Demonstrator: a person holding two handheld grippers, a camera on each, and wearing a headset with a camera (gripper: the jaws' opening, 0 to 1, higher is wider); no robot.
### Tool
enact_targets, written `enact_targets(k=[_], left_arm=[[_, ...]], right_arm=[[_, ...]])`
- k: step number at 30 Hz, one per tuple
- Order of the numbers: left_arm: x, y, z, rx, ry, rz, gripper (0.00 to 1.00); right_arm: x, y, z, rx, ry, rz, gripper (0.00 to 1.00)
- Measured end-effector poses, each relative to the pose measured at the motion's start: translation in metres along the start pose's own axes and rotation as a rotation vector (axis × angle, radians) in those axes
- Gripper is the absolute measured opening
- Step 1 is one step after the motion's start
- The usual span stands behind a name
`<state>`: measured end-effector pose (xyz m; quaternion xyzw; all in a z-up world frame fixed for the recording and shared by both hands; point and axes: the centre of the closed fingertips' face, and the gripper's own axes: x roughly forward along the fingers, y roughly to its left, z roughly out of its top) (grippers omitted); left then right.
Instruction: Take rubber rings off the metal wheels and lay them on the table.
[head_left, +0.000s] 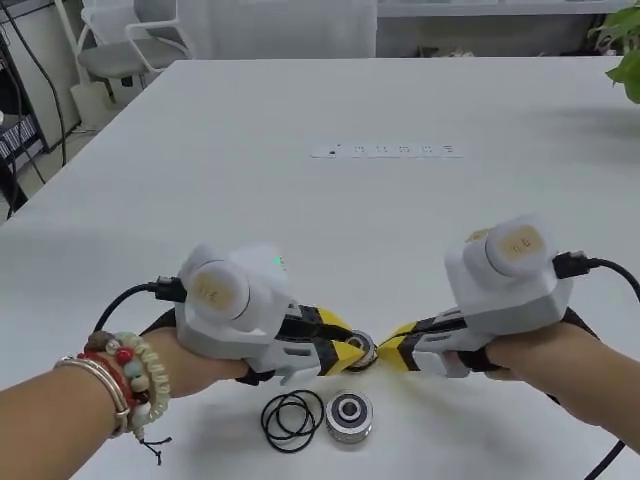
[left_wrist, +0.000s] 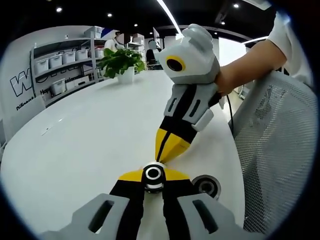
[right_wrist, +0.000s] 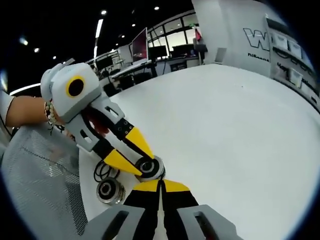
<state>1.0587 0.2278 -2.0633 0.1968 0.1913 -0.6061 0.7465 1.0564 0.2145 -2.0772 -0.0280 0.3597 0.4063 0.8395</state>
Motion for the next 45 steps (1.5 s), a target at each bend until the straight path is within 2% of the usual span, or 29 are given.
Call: enact_targets(k=[6,7,9,11,14,23,32,45], left_arm=[[0.000,0.000,0.000,0.009,0.007,0.002,0.08],[0.000,0.000,0.000,0.009,0.008,0.002,0.08],[0.000,0.000,0.000,0.011,0.006,0.003,0.08],[0.000,0.000,0.000,0.015,0.004,0.003,0.08],[0.000,0.000,0.000,0.017,0.004,0.007,0.08],[0.000,0.000,0.000,0.019,0.015,0.014,0.08],[-0.001,0.000,0.000,0.054,0.025,0.018,0.08],[-0.001,0.000,0.000,0.047,0.024,0.029,0.08]], right_arm=[[0.000,0.000,0.000,0.063,-0.003,0.007,0.00],[-0.001,0.000,0.000,0.090,-0.005,0.009,0.00],[-0.002,0.000,0.003,0.206,-0.013,0.017,0.00],[-0.003,0.001,0.007,0.241,-0.026,0.028,0.00],[-0.003,0.003,0.005,0.220,-0.014,0.023,0.00],[-0.004,0.010,0.008,0.265,-0.009,0.023,0.00],[-0.004,0.014,0.013,0.235,-0.007,0.009,0.00],[-0.003,0.010,0.014,0.203,0.004,-0.004,0.00]])
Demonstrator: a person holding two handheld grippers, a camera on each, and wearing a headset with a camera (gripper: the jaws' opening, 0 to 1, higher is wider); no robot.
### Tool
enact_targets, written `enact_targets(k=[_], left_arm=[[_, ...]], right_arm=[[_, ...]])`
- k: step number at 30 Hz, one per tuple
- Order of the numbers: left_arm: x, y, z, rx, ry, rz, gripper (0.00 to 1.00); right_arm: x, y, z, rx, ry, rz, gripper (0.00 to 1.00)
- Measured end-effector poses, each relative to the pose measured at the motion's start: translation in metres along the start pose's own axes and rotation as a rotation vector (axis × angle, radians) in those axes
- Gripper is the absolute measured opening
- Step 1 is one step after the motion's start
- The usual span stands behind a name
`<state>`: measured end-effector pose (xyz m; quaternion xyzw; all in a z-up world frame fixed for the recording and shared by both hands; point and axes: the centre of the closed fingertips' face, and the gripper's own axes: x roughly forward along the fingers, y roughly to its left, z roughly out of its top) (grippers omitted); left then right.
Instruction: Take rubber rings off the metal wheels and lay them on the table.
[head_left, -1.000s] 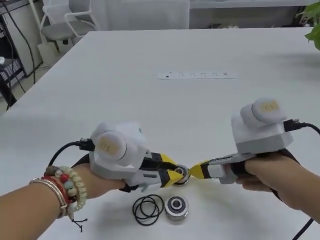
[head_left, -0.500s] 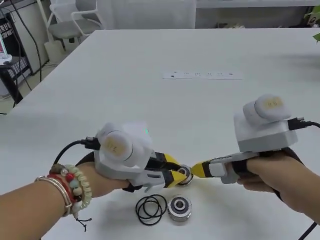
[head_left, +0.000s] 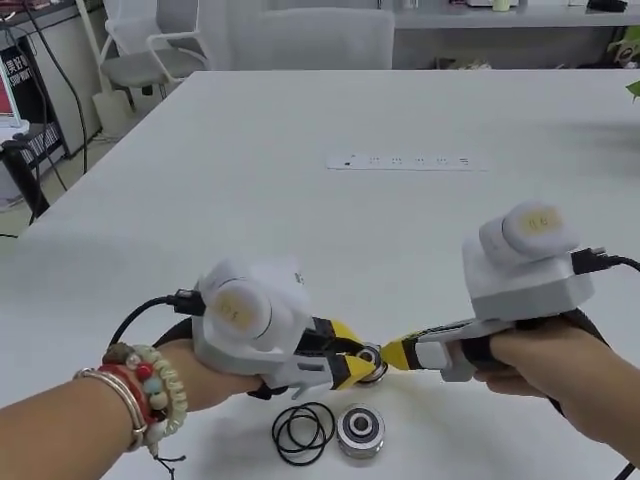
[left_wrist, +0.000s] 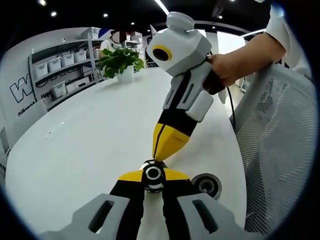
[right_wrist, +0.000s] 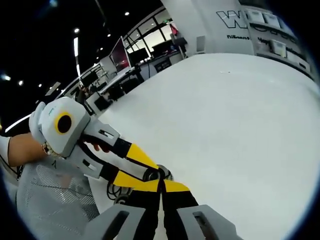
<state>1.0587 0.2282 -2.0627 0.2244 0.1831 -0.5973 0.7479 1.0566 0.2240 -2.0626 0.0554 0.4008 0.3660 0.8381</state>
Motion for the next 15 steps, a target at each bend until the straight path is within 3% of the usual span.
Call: enact_targets(k=[13,14,15], left_arm=[[0.002,0.001,0.000,-0.019,-0.003,0.011,0.08],[0.002,0.002,0.001,-0.017,-0.005,0.013,0.08],[0.002,0.002,0.000,-0.018,-0.005,0.014,0.08]], right_arm=[[0.002,0.005,0.004,-0.011,-0.008,0.026,0.00],[0.002,0.012,0.005,-0.003,-0.019,0.067,0.00],[0.000,0.025,0.017,0.041,-0.080,0.135,0.00]])
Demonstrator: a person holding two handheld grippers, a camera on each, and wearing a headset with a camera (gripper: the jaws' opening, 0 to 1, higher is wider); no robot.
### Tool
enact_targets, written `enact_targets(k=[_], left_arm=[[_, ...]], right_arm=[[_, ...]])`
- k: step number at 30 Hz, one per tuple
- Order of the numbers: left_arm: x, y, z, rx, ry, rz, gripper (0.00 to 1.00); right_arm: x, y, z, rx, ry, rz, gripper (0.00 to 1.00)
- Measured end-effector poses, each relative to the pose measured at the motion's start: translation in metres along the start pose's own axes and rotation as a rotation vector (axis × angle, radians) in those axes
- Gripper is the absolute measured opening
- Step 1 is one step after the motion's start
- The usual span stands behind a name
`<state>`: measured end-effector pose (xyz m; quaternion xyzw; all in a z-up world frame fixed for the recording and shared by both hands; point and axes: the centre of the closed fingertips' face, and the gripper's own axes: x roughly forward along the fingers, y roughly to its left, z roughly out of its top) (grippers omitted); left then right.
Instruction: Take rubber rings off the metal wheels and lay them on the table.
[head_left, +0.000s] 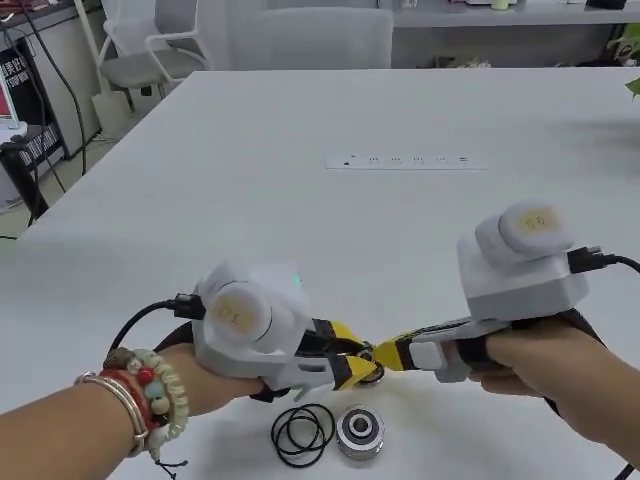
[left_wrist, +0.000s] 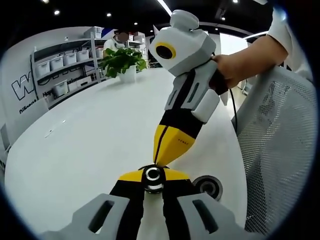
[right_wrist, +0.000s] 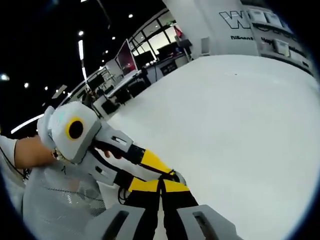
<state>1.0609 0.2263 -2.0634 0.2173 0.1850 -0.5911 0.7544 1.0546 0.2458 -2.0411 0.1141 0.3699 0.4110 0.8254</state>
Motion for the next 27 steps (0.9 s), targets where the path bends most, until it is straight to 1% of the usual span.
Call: enact_targets(k=[1,2,3,4,5,6,11,13,15,17,20,21,24,26,27], left_arm=[[0.000,0.000,0.000,-0.001,-0.001,0.001,0.08],[0.000,0.000,0.000,-0.002,-0.003,0.002,0.08],[0.000,0.000,0.000,-0.004,-0.004,0.002,0.08],[0.000,0.000,0.000,-0.005,-0.005,0.001,0.08],[0.001,0.000,0.000,-0.004,-0.005,0.001,0.08],[0.000,0.000,0.000,-0.006,-0.006,0.002,0.08],[0.001,0.000,0.000,-0.022,-0.006,0.005,0.08],[0.001,0.000,0.001,-0.034,0.011,0.008,0.08],[0.002,0.000,0.002,-0.027,0.034,0.000,0.08],[0.002,0.000,0.002,-0.009,0.047,-0.005,0.09],[0.000,-0.002,0.002,0.036,0.060,-0.018,0.09],[-0.001,-0.005,0.002,0.038,0.064,-0.037,0.12],[-0.003,-0.007,0.005,0.034,0.062,-0.057,0.20],[-0.005,-0.008,0.005,0.031,0.078,-0.075,0.23],[-0.007,-0.008,0.004,0.047,0.084,-0.077,0.25]], right_arm=[[-0.003,-0.012,-0.007,-0.019,0.056,-0.079,0.00],[-0.004,-0.015,-0.003,-0.150,0.049,-0.105,0.00],[-0.001,-0.011,-0.005,-0.144,0.052,-0.102,0.00],[0.000,-0.009,-0.006,-0.113,0.052,-0.085,0.00],[0.001,-0.009,-0.007,-0.108,0.052,-0.083,0.00],[0.000,-0.012,-0.008,-0.094,0.053,-0.087,0.00],[-0.003,-0.019,-0.012,-0.073,0.055,-0.104,0.00],[-0.003,-0.020,-0.013,-0.072,0.059,-0.114,0.00],[-0.003,-0.021,-0.014,-0.071,0.060,-0.115,0.00],[-0.004,-0.020,-0.015,-0.067,0.059,-0.112,0.00],[-0.003,-0.021,-0.016,-0.067,0.062,-0.114,0.00],[-0.003,-0.022,-0.016,-0.066,0.062,-0.115,0.00],[-0.005,-0.023,-0.014,-0.057,0.053,-0.117,0.00],[-0.006,-0.024,-0.013,-0.052,0.047,-0.120,0.00],[-0.006,-0.024,-0.012,-0.050,0.044,-0.120,0.00]])
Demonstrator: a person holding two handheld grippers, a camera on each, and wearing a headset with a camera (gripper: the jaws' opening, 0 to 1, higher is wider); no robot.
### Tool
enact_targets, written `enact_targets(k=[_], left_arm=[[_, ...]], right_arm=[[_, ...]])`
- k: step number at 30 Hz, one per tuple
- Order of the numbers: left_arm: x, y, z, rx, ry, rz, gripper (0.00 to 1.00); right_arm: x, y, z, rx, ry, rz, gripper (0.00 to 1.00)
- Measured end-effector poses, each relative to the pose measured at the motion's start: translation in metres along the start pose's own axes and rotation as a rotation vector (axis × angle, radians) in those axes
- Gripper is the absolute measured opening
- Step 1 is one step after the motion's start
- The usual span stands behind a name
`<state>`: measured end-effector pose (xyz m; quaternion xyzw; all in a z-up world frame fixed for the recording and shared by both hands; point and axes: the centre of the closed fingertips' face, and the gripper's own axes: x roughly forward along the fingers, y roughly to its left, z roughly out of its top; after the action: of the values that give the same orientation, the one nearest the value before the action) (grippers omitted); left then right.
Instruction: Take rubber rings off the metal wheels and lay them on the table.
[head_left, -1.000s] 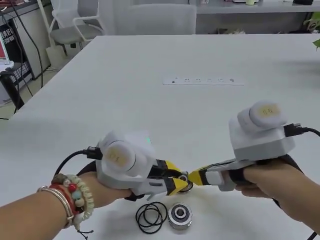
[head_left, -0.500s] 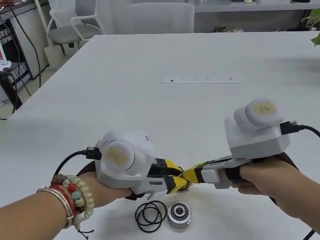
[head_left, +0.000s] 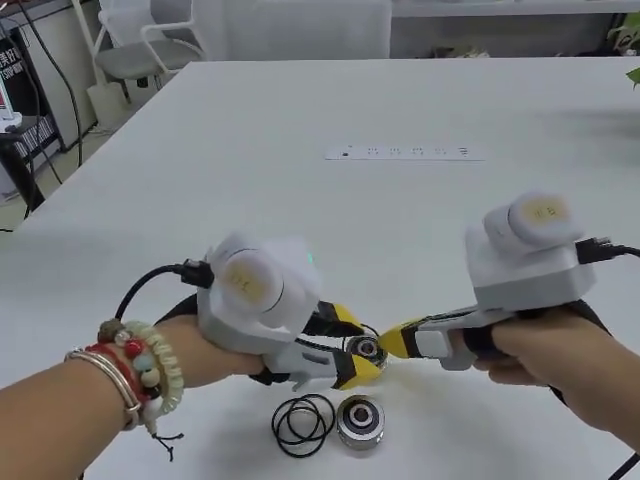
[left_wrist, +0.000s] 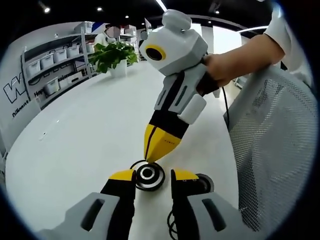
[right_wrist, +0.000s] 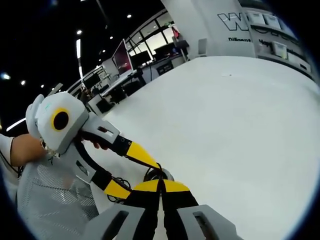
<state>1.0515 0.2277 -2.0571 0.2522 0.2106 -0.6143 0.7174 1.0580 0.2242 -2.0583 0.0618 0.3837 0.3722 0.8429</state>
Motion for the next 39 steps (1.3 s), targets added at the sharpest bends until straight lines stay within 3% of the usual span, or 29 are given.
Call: enact_targets(k=[4,8,14,21,27,39], left_arm=[[-0.011,0.004,0.010,-0.008,-0.018,0.007,0.27],[-0.026,0.009,0.022,-0.002,-0.038,0.011,0.35],[-0.061,0.012,0.035,0.011,-0.053,0.029,0.45],[-0.100,0.008,0.039,0.023,-0.079,0.052,0.52],[-0.125,0.003,0.027,0.014,-0.064,0.082,0.57],[-0.152,-0.006,-0.011,-0.065,-0.035,0.142,0.60]], right_arm=[[-0.002,0.000,0.002,0.007,-0.009,-0.005,0.00],[-0.004,-0.002,0.005,0.015,-0.025,-0.008,0.00],[-0.007,0.002,0.011,0.021,-0.047,-0.003,0.00],[-0.008,0.003,0.017,0.017,-0.064,0.007,0.00],[-0.012,0.007,0.021,0.013,-0.077,0.013,0.00],[-0.019,0.013,0.030,0.020,-0.103,0.025,0.00]])
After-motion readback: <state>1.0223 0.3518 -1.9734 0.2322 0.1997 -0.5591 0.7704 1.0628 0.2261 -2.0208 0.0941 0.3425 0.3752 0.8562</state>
